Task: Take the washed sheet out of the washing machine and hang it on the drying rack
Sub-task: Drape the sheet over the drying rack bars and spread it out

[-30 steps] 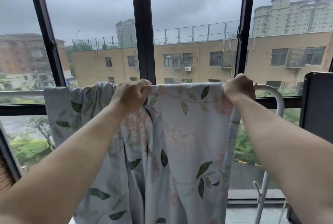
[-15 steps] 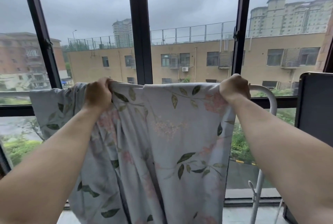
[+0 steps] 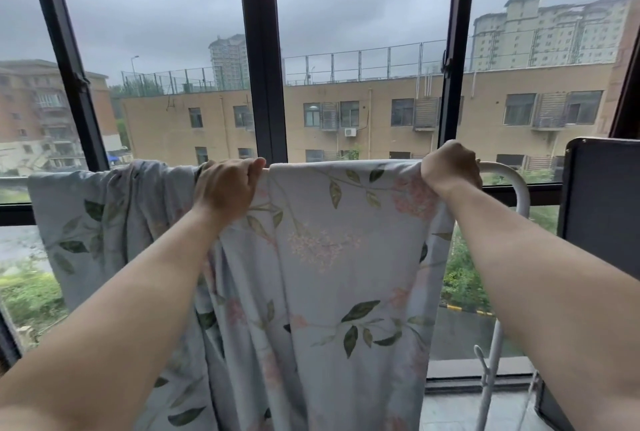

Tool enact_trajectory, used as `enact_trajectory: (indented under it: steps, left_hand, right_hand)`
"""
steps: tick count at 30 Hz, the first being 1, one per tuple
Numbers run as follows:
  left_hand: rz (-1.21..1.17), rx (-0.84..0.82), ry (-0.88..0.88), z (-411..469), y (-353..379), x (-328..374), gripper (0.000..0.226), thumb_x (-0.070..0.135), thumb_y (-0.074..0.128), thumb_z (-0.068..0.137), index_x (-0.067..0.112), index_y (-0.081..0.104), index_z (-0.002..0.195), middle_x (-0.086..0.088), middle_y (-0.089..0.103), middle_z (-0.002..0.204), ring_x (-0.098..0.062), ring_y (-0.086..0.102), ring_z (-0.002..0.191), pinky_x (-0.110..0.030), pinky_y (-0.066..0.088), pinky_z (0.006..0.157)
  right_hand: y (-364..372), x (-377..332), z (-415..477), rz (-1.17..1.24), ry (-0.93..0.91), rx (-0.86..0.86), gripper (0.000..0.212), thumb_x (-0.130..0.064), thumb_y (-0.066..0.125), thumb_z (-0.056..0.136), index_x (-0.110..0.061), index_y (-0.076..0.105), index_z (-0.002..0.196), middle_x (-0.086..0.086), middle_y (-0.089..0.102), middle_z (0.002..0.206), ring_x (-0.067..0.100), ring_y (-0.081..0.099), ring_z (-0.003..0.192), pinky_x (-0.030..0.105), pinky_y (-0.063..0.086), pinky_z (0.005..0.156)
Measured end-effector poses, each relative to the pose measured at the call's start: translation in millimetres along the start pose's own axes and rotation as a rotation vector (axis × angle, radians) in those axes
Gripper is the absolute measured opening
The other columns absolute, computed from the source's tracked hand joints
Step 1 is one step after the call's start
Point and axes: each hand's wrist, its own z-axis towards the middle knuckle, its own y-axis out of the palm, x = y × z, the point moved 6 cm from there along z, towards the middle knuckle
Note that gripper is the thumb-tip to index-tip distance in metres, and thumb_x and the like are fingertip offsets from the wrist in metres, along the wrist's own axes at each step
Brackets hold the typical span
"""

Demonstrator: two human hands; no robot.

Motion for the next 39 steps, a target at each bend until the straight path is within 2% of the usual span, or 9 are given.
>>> enact_trajectory:
  steps: [8, 13, 19, 22, 25, 29, 34, 36, 39]
  left_hand:
    - [0.090, -0.032, -0.248, 3, -9, -51, 0.050, 0.028, 0.035, 0.106, -0.009, 0.066, 0.091, -0.035, 0.066, 0.089, -0.049, 0.063, 0.084, -0.049, 0.044, 0.085]
    - [0.102, -0.001, -0.233, 3, -19, -86, 0.041, 0.020, 0.048, 0.102, -0.015, 0.063, 0.087, -0.040, 0.062, 0.082, -0.053, 0.062, 0.077, -0.054, 0.048, 0.076]
    - [0.128, -0.002, -0.426, -1, -26, -113, 0.038, 0.018, 0.046, 0.102, -0.016, 0.064, 0.099, -0.042, 0.062, 0.095, -0.053, 0.060, 0.092, -0.051, 0.045, 0.085]
    - [0.090, 0.057, -0.219, -1, -19, -69, 0.038, 0.027, 0.042, 0.102, 0.000, 0.068, 0.095, -0.025, 0.069, 0.091, -0.038, 0.063, 0.082, -0.045, 0.047, 0.080]
    - [-0.031, -0.047, -0.039, -13, -2, -30, 0.045, 0.040, 0.030, 0.105, 0.014, 0.066, 0.095, -0.008, 0.067, 0.091, -0.025, 0.056, 0.081, -0.039, 0.042, 0.081]
    - [-0.013, -0.021, -0.025, -13, -1, -42, 0.061, 0.052, 0.012, 0.102, 0.017, 0.059, 0.086, -0.004, 0.062, 0.080, -0.022, 0.051, 0.074, -0.036, 0.036, 0.077]
    - [0.029, -0.025, -0.058, -16, -14, -81, 0.062, 0.047, 0.018, 0.100, 0.009, 0.064, 0.085, -0.018, 0.069, 0.087, -0.033, 0.063, 0.081, -0.041, 0.042, 0.079]
    - [0.057, -0.029, -0.133, -17, -17, -97, 0.063, 0.045, 0.021, 0.098, 0.005, 0.068, 0.089, -0.023, 0.070, 0.093, -0.038, 0.064, 0.088, -0.044, 0.044, 0.084]
    - [0.066, -0.014, -0.379, -12, -18, -101, 0.056, 0.034, 0.025, 0.092, -0.001, 0.069, 0.091, -0.030, 0.068, 0.099, -0.041, 0.061, 0.093, -0.044, 0.044, 0.089]
  right_hand:
    - [0, -3, -1, -0.065, -0.035, -0.008, 0.031, -0.010, 0.047, 0.091, -0.001, 0.060, 0.117, 0.024, 0.061, 0.124, 0.044, 0.056, 0.116, 0.045, 0.048, 0.091]
    - [-7, 0, 4, -0.120, -0.053, -0.012, 0.028, -0.010, 0.047, 0.090, -0.002, 0.063, 0.112, 0.024, 0.063, 0.119, 0.043, 0.059, 0.110, 0.042, 0.049, 0.083]
    - [-1, -3, 6, -0.123, -0.065, -0.027, 0.032, -0.009, 0.043, 0.091, -0.003, 0.063, 0.116, 0.024, 0.062, 0.120, 0.043, 0.059, 0.111, 0.042, 0.049, 0.086]
    - [4, -5, 5, -0.126, -0.069, -0.028, 0.034, -0.009, 0.041, 0.092, -0.003, 0.061, 0.118, 0.024, 0.061, 0.121, 0.044, 0.058, 0.111, 0.043, 0.048, 0.087]
    - [3, -1, 9, -0.125, -0.062, -0.040, 0.034, -0.010, 0.042, 0.090, -0.004, 0.062, 0.116, 0.023, 0.062, 0.119, 0.043, 0.058, 0.110, 0.044, 0.049, 0.087]
    - [-1, 4, 14, -0.111, -0.044, -0.051, 0.034, -0.011, 0.045, 0.088, -0.004, 0.063, 0.116, 0.023, 0.062, 0.121, 0.042, 0.057, 0.111, 0.038, 0.046, 0.084]
    - [-3, 6, 15, -0.118, -0.058, -0.030, 0.036, -0.012, 0.044, 0.087, -0.003, 0.062, 0.116, 0.024, 0.062, 0.121, 0.044, 0.057, 0.111, 0.042, 0.048, 0.088]
    - [-1, 4, 14, -0.114, -0.064, -0.031, 0.035, -0.011, 0.043, 0.087, -0.003, 0.063, 0.115, 0.023, 0.062, 0.120, 0.043, 0.057, 0.111, 0.041, 0.047, 0.086]
    - [4, 2, 14, -0.099, -0.047, -0.027, 0.033, -0.010, 0.043, 0.089, -0.004, 0.063, 0.115, 0.023, 0.062, 0.119, 0.043, 0.058, 0.110, 0.044, 0.049, 0.089]
